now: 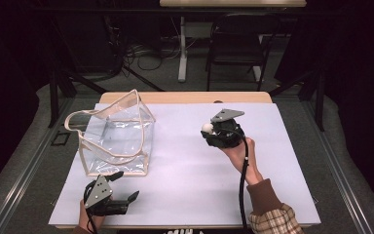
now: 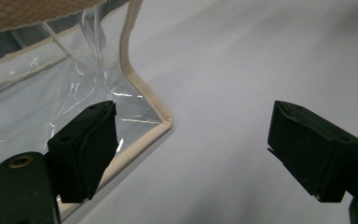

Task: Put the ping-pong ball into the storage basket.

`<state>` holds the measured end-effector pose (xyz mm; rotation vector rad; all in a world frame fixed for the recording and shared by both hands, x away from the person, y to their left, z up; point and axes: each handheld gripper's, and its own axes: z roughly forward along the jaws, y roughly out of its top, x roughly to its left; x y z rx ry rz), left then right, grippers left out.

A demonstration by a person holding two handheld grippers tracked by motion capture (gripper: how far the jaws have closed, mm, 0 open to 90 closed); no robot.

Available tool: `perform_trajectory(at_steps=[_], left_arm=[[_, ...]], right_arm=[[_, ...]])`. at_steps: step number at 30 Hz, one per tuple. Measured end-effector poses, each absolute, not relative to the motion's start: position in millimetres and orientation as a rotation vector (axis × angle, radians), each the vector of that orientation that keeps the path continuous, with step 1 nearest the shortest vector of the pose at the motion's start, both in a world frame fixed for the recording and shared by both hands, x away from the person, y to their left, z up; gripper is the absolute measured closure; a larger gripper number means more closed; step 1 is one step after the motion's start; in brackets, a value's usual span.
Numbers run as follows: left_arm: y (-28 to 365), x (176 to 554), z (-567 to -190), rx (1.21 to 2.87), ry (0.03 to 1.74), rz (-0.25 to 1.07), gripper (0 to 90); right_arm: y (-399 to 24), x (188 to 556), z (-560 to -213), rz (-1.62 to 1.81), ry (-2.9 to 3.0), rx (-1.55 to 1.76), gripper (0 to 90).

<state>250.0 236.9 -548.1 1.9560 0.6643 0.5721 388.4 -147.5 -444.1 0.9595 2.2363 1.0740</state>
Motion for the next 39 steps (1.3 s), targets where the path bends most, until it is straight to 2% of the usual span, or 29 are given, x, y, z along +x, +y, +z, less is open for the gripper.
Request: perform_trajectory(at_steps=[39], left_arm=[[236.7, 250.1, -547.8, 1.952, 0.661, 0.573, 16.0]], right_arm=[[-118.1, 397.7, -425.1, 1.094, 2.266, 0.880, 50.7]])
